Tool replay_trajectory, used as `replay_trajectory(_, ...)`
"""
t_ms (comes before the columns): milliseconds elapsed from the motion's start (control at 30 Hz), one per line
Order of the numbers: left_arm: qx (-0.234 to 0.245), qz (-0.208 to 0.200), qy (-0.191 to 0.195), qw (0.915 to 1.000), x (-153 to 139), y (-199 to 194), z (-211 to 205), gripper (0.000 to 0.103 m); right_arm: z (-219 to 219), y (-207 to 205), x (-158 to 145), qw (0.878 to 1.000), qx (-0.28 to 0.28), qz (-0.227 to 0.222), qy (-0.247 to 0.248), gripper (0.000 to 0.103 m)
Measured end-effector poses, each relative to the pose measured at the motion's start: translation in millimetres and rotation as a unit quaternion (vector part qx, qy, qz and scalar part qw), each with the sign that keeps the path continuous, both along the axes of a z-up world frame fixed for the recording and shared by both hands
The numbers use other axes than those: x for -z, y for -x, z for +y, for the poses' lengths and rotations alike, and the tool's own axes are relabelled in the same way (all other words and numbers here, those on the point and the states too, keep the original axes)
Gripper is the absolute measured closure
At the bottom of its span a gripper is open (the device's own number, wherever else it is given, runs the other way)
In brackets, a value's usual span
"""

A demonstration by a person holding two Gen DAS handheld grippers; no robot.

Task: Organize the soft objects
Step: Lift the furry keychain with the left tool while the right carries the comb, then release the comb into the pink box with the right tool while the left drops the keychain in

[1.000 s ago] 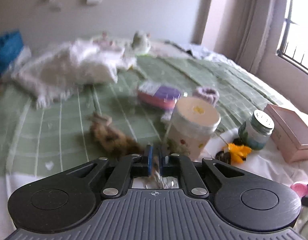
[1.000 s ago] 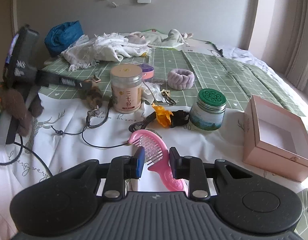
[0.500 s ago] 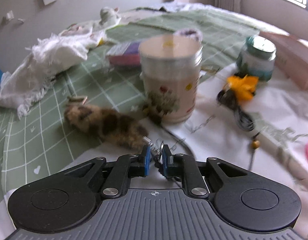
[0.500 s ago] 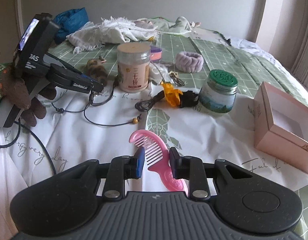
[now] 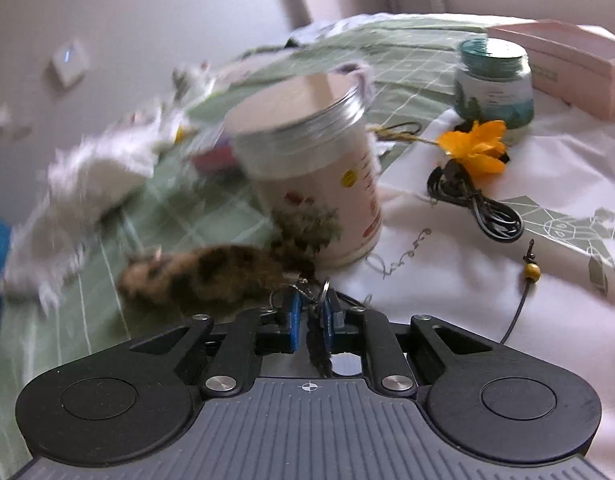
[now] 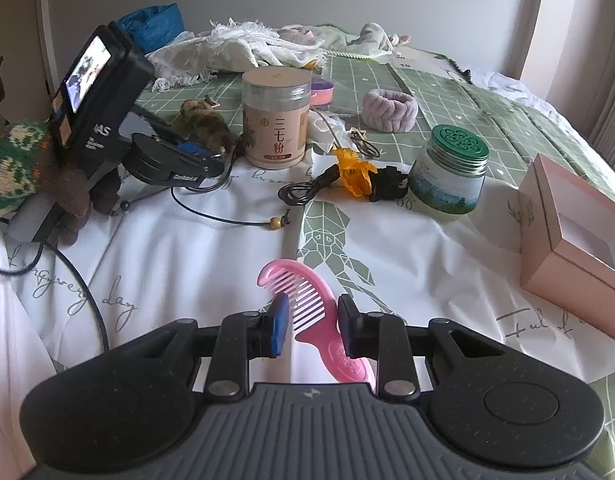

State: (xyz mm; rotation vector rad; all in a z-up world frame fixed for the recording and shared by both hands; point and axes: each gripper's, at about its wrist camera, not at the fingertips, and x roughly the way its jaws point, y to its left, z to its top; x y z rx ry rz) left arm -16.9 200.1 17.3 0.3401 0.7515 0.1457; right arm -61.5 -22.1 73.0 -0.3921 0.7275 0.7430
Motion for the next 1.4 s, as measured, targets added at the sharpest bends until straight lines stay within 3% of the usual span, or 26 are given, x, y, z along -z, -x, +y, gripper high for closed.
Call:
replay_trajectory(100,0.009,-0.052,-0.011,0.9986,-15.8,8.0,-4.5,0.094,-2.0,1.2,-4.2,1.000,0.007,-0.011,0.002,0.077)
replay_trajectory(233,-0.051,-0.132,0.011,0.9899,-45.7,19.4,13.4,0.094,-3.9,0.0,-10.2,1.000,0.019,-0.019,-0.005,0.077)
replay_trajectory(433,-0.122,-0.207,0.071,0.9680,-81.0,40.9,41.0,0.094,-2.5,2.3,-13.2,0.999,0.021,-0.030,0.001,0.077)
replay_trajectory(567,-0.122,-0.257,0.114,0.9519,-130.5,67.0,50.1,0.095,-3.2,2.1,-27.2,0.999,0.024,-0.031,-0.012,0.077)
replay_trajectory(767,-0.090,-0.277,0.128,0.9481,-217.3,70.9,57.7,0.095,-0.3,-30.6,-89.0,0.996,0.010,-0.042,-0.076,0.077)
replay_trajectory(900,-0.046,-0.289,0.153,0.9439,-280.9,57.5,40.5,0.095,-6.3,-70.1,-154.9,0.990,0.011,-0.045,-0.135,0.077)
replay_trajectory(1067,0.039,-0.255,0.238,0.9366,-342.3,8.3,-8.2,0.095,-40.5,-118.2,-218.0,0.983,0.042,-0.081,-0.157,0.077)
replay_trajectory(1233,0.117,-0.229,0.307,0.9162,-354.0,-59.1,-79.4,0.095,-101.7,-171.8,-239.6,0.979,0.109,-0.096,-0.143,0.077)
replay_trajectory(1400,0.146,-0.195,0.353,0.9032,-309.4,-140.4,-144.8,0.095,-151.4,-225.0,-219.1,0.977,0.159,-0.089,-0.108,0.077)
